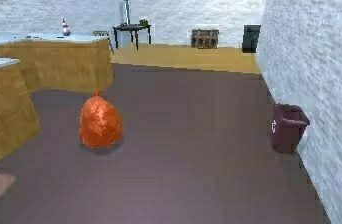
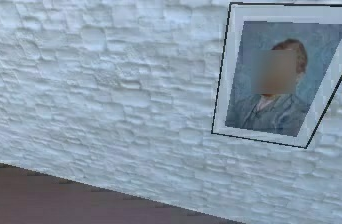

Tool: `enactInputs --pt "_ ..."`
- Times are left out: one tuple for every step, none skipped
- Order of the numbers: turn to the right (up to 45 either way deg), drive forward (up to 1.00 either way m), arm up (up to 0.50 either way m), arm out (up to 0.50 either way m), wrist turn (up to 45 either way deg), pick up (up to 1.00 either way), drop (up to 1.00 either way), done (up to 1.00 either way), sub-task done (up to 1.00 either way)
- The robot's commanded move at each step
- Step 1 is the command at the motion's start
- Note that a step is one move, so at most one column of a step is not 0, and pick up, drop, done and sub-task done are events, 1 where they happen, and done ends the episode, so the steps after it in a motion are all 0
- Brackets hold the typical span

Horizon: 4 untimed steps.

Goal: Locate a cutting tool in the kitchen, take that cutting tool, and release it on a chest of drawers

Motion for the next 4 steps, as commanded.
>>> enactInputs --pt "0.0 1.0 0.0 0.0 0.0 0.0 0.0 0.0 0.0" --pt "3.0 0.0 0.0 0.0 0.0 0.0 0.0 0.0 0.0" --pt "0.0 1.0 0.0 0.0 0.0 0.0 0.0 0.0 0.0" --pt "0.0 0.15 0.0 0.0 0.0 0.0 0.0 0.0 0.0"
